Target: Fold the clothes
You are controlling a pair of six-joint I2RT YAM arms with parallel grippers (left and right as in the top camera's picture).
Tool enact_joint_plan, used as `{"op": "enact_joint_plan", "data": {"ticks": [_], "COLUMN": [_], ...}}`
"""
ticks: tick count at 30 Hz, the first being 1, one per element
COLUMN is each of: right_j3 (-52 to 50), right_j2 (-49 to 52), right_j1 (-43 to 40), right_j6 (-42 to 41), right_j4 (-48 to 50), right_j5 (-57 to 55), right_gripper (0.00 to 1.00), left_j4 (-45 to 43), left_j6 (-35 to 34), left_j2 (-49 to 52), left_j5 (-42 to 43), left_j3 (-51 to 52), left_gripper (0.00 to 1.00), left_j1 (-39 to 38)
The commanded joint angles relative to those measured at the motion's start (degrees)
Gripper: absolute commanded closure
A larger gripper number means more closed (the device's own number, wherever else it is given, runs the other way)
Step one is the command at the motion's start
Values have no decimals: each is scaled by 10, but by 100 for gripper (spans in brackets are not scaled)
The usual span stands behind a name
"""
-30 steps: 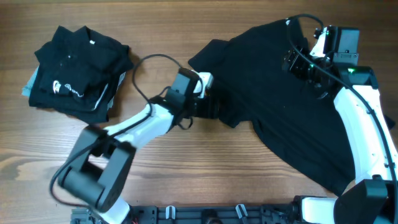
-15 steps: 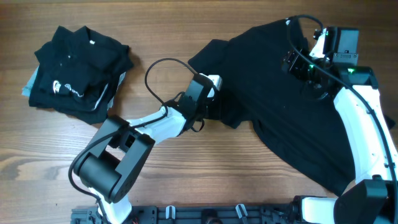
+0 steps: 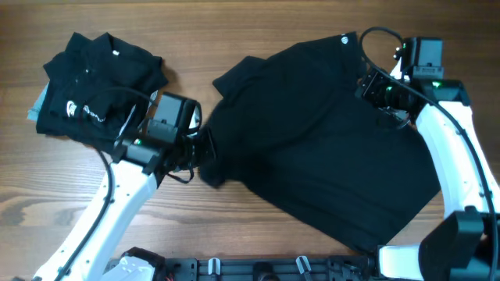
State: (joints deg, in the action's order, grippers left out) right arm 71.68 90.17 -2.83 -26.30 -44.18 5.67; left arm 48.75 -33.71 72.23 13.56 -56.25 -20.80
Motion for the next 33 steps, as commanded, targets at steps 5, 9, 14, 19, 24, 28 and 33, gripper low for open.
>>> {"op": "enact_joint_plan", "data": {"ticks": [5, 9, 14, 19, 24, 28, 33], "right_j3": [2, -5, -31, -77, -147, -170, -170], "right_j2": [29, 46, 52, 53, 73, 108, 147], "right_j1": [-20, -73, -116, -134, -182, -243, -287], "right_j6": [-39, -38, -19, -18, -66, -119, -179], "right_j4": [-51, -71, -71, -54, 4, 51, 120], "right_j5": [-52, -16, 43, 42, -5, -49, -106], "right_gripper": [23, 27, 26, 26, 26, 42, 80], "left_j4": [-107, -194, -246, -212, -106, -77, -81], "left_j6": [53, 118, 125, 73, -62, -62, -59], "left_j2": [62, 188, 308, 363, 373, 373, 364], "left_j5": [-54, -59, -114, -210, -228, -195, -137], "left_j3": [-3, -3, -3, -3, 1, 1, -2], "left_gripper": [61, 74, 84, 96, 96, 96, 96], "left_j1": [0, 0, 1, 4, 52, 76, 75]}}
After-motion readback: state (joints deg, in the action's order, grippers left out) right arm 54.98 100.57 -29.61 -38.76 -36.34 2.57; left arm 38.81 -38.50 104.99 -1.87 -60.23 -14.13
